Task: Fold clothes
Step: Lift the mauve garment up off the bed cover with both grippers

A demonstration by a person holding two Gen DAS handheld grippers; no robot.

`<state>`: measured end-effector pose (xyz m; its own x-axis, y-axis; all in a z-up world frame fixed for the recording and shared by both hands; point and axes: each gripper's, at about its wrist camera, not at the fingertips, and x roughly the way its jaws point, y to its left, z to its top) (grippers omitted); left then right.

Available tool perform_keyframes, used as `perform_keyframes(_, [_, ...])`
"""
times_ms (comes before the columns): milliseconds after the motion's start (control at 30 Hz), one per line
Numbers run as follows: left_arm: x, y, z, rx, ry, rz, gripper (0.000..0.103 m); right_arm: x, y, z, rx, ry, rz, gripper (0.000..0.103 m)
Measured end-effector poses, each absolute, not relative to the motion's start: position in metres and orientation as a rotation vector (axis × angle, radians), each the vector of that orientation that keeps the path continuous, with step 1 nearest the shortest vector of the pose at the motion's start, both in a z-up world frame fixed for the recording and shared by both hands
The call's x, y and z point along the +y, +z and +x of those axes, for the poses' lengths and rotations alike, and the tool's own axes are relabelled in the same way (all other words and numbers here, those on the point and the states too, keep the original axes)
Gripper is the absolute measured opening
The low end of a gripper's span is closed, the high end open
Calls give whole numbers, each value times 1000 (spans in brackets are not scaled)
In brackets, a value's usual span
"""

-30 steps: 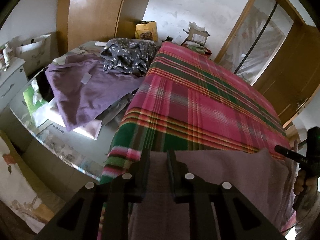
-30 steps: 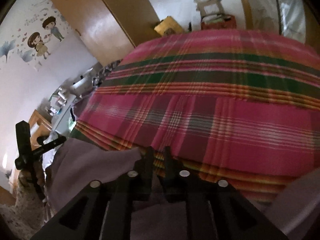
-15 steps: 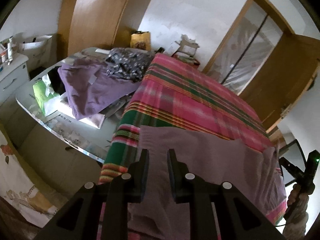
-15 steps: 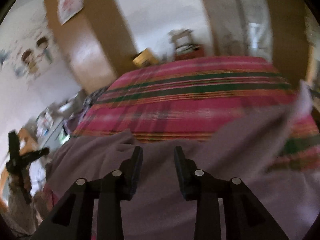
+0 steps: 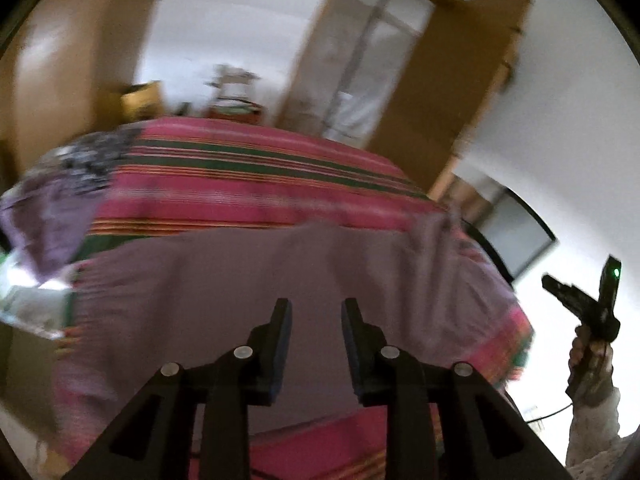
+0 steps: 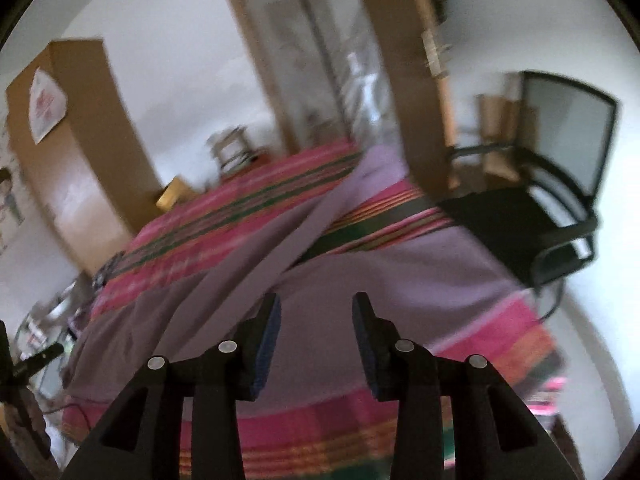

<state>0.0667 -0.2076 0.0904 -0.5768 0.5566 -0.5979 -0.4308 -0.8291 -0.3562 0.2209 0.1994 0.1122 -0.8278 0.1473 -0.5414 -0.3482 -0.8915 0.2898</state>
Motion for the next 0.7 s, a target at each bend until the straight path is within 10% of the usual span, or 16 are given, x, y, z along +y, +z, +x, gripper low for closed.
perform_keyframes(100, [-167, 92, 73, -131, 2278, -958, 29, 213, 117, 243, 597, 2671, -688, 55])
perform_keyframes(700, [-47, 51, 49, 131, 2103, -1135, 30, 211, 56, 146, 611, 2728, -981, 55])
